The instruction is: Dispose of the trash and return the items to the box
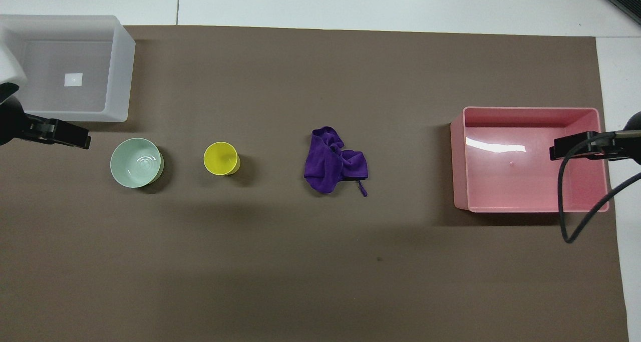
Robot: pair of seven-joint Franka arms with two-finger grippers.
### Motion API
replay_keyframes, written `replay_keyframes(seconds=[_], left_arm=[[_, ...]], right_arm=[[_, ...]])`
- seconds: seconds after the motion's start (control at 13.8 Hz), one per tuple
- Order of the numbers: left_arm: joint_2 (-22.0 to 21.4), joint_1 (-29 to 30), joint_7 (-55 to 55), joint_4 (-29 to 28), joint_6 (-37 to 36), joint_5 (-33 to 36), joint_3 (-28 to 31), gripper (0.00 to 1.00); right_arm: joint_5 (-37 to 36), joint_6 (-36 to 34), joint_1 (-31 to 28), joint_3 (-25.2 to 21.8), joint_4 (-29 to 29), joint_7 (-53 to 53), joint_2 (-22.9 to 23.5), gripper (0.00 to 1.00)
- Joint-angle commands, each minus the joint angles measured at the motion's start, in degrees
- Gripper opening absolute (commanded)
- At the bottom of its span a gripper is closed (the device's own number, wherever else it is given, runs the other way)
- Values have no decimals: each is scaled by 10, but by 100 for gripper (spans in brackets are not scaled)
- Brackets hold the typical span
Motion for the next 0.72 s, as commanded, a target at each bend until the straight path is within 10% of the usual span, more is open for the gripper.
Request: replay_keyframes(seconds=[0.0,0.65], left_arm=[[-18,5,-5,-24,15,-8,-3,100],[-21,8,-5,-31,40,-8,-3,100]], right_arm=[[-3,-3,-7,7,-10,9,-10,100],[-3,-1,0,8,-13,8,-12,100]])
